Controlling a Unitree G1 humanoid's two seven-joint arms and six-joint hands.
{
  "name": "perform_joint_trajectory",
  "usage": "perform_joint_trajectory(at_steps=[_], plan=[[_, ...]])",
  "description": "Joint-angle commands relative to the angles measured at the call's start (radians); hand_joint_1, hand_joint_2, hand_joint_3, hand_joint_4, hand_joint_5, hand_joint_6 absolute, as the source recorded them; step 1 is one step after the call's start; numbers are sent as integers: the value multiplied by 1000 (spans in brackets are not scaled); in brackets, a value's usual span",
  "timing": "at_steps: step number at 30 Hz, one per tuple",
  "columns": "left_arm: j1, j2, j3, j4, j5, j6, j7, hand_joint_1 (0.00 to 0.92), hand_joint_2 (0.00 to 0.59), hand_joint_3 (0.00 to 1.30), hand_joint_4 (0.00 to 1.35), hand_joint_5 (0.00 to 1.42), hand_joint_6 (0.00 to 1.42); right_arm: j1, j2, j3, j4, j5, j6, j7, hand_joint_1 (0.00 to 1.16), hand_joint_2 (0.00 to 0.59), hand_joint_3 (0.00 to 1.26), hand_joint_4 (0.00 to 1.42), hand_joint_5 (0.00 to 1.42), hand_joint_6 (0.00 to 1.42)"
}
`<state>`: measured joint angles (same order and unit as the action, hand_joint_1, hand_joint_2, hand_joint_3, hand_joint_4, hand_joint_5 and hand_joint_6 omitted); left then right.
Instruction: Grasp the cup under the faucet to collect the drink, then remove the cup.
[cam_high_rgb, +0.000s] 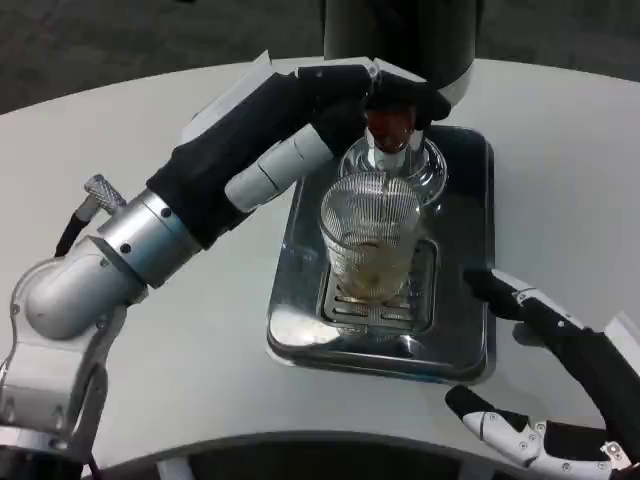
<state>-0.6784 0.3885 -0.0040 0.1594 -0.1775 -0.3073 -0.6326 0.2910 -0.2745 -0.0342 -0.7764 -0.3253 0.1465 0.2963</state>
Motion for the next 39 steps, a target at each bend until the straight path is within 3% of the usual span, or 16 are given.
perform_joint_trajectory(at_steps=[1, 8, 13, 23, 39], plan=[[32, 22, -17, 12, 33, -4, -19, 0, 52, 505, 337, 349, 191, -54, 38, -1, 78, 40, -21, -54, 917, 233, 125, 139, 146, 207], [33, 22, -18, 13, 34, -4, -15, 0, 53, 511, 337, 349, 183, -112, 88, -7, 166, 85, -64, -135, 955, 171, 103, 116, 125, 220], [30, 20, -19, 17, 36, -4, -15, 0, 53, 513, 337, 349, 179, -130, 152, 6, 242, 125, -144, -211, 960, 166, 94, 100, 115, 224], [27, 20, -22, 29, 39, -7, -16, 0, 50, 514, 337, 349, 177, -195, 219, 46, 393, 154, -240, -285, 956, 153, 84, 78, 98, 215], [24, 18, -25, 37, 41, -10, -13, 0, 53, 520, 337, 349, 176, -338, 242, 79, 596, 134, -316, -359, 950, 147, 75, 74, 97, 215]])
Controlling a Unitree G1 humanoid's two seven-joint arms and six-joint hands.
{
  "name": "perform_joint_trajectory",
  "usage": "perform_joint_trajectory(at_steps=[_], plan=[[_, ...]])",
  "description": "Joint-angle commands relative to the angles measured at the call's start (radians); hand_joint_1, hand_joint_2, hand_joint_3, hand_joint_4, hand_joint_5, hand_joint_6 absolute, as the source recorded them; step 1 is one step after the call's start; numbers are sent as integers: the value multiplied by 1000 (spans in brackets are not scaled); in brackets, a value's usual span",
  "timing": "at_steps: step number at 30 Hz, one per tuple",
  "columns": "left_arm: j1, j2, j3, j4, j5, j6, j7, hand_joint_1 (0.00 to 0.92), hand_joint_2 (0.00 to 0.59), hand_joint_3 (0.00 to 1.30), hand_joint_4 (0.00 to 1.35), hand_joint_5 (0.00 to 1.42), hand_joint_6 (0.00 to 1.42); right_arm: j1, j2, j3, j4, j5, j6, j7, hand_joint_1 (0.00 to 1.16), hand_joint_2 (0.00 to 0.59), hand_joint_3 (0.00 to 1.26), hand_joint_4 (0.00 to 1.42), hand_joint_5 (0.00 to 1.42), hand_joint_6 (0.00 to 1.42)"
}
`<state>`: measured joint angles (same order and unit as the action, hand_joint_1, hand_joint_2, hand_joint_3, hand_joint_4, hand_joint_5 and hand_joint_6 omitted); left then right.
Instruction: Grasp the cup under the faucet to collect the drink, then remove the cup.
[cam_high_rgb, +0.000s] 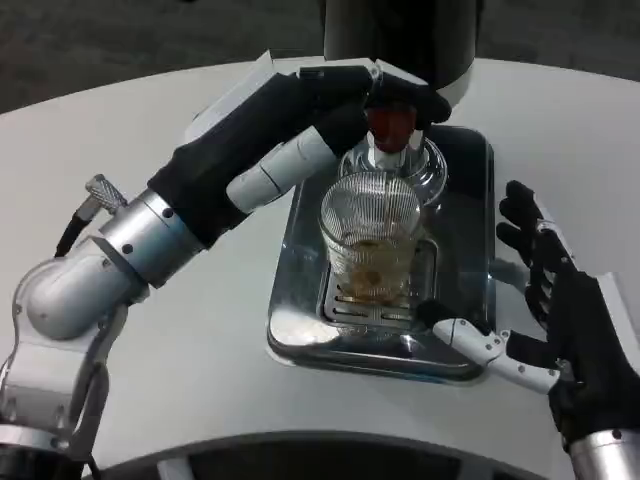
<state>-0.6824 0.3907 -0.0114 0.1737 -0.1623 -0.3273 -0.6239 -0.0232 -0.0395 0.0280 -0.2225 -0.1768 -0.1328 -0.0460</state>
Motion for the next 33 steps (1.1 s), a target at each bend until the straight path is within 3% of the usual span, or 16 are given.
perform_joint_trajectory(at_steps=[1, 33], plan=[[28, 16, -18, 24, 26, 10, -21, 0, 54, 522, 337, 349, 176, -31, 9, 19, 55, -17, -41, -22, 948, 148, 74, 74, 97, 215], [25, 43, -18, 72, 60, -79, -12, 0, 56, 554, 353, 360, 176, -148, 47, 38, 243, -26, -97, -92, 900, 156, 62, 74, 88, 195]])
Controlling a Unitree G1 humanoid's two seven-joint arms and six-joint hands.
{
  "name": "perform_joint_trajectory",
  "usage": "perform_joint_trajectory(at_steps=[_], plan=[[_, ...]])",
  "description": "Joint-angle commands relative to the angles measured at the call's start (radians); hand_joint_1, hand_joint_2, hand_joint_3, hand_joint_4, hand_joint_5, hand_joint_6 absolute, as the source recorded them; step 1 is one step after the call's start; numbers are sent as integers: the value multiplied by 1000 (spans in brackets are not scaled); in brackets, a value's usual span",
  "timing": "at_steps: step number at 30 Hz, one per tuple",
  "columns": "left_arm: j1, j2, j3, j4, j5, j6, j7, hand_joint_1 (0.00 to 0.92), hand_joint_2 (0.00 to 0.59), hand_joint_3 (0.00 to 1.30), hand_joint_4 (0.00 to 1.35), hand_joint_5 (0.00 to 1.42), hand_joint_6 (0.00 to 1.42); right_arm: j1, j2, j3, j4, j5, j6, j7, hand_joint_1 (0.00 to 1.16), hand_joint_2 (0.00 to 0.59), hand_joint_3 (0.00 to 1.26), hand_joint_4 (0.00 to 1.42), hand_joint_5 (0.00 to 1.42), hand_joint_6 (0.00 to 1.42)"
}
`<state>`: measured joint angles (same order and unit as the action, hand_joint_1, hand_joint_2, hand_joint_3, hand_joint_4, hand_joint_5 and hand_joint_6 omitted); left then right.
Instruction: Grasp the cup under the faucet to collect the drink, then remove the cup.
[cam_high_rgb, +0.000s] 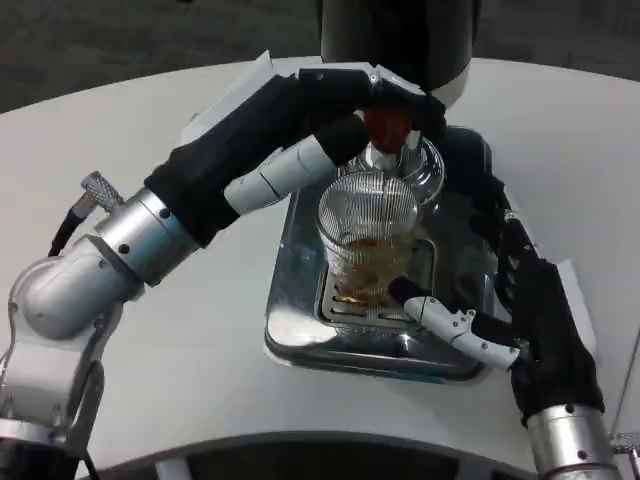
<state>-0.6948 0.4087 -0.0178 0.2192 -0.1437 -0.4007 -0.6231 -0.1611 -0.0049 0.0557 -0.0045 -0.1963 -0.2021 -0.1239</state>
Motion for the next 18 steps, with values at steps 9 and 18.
perform_joint_trajectory(at_steps=[9, 18], plan=[[38, 25, -13, 34, 45, -22, -2, 0, 56, 555, 363, 365, 176, -51, 25, 23, 82, -15, -49, -36, 900, 156, 62, 74, 86, 186], [36, 25, -15, 36, 47, -24, 5, 0, 56, 555, 365, 365, 176, -87, 28, 37, 123, -23, -65, -47, 900, 156, 55, 74, 86, 182]])
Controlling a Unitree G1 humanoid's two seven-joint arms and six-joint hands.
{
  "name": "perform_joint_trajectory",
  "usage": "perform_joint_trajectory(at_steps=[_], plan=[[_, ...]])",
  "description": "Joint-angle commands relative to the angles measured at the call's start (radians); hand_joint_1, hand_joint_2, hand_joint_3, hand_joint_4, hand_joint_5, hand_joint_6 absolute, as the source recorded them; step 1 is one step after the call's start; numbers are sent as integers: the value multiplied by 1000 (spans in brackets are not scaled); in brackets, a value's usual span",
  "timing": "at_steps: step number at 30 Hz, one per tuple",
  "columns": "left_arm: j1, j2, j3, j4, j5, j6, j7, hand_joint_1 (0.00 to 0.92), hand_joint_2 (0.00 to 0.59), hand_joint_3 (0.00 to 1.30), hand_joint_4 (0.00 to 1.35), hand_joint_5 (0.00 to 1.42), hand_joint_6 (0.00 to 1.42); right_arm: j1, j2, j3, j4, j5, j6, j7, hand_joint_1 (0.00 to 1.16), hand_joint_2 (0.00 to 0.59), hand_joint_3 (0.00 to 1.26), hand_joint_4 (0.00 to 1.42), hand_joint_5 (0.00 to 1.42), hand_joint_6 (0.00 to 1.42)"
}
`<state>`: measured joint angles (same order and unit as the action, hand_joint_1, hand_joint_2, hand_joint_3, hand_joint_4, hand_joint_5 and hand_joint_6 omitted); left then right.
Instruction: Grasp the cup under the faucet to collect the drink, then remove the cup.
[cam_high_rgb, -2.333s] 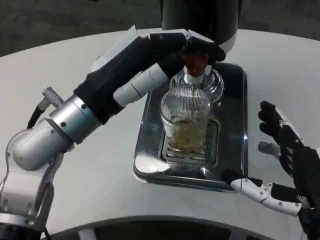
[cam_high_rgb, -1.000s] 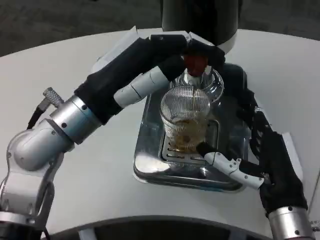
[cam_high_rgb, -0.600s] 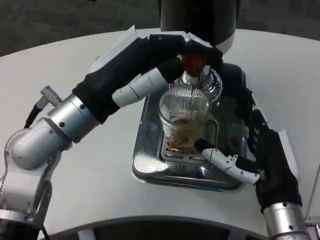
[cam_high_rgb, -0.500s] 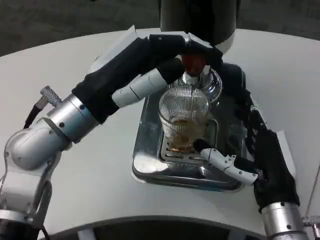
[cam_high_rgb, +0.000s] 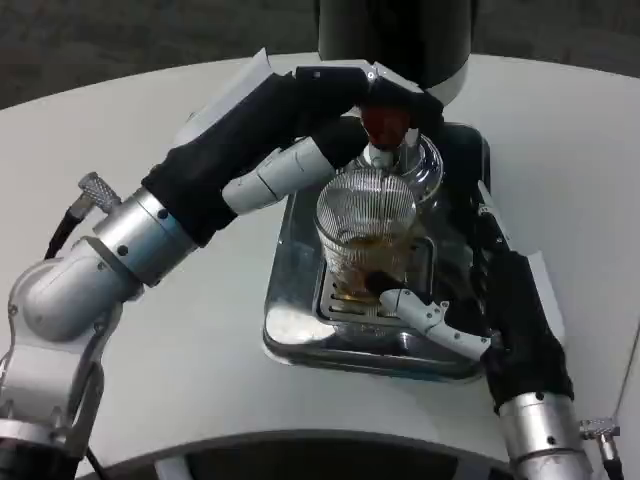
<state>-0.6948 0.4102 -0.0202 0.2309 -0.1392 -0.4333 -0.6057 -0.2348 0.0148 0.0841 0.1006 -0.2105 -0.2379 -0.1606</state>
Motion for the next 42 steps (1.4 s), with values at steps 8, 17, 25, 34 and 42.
perform_joint_trajectory(at_steps=[8, 17, 25, 34, 42], plan=[[34, 24, -19, 19, 55, 1, -10, 0, 56, 555, 365, 365, 176, -45, 1, 13, 58, -17, -32, -10, 900, 156, 46, 63, 86, 169], [36, 22, -20, 18, 68, -2, -5, 0, 56, 555, 365, 365, 176, -82, -6, 17, 103, -23, -37, -7, 880, 162, 17, 35, 55, 147], [32, 20, -21, 28, 68, -4, -1, 0, 56, 555, 366, 366, 175, -116, -1, 25, 153, -28, -50, -13, 872, 154, 6, 24, 43, 130], [25, 18, -23, 41, 68, -8, 0, 0, 57, 559, 366, 366, 172, -148, -2, 26, 200, -32, -65, -19, 867, 152, 3, 16, 39, 117], [17, 17, -26, 53, 70, -11, 1, 0, 57, 562, 366, 366, 172, -169, -5, 27, 231, -38, -76, -26, 854, 155, 0, 11, 26, 87]])
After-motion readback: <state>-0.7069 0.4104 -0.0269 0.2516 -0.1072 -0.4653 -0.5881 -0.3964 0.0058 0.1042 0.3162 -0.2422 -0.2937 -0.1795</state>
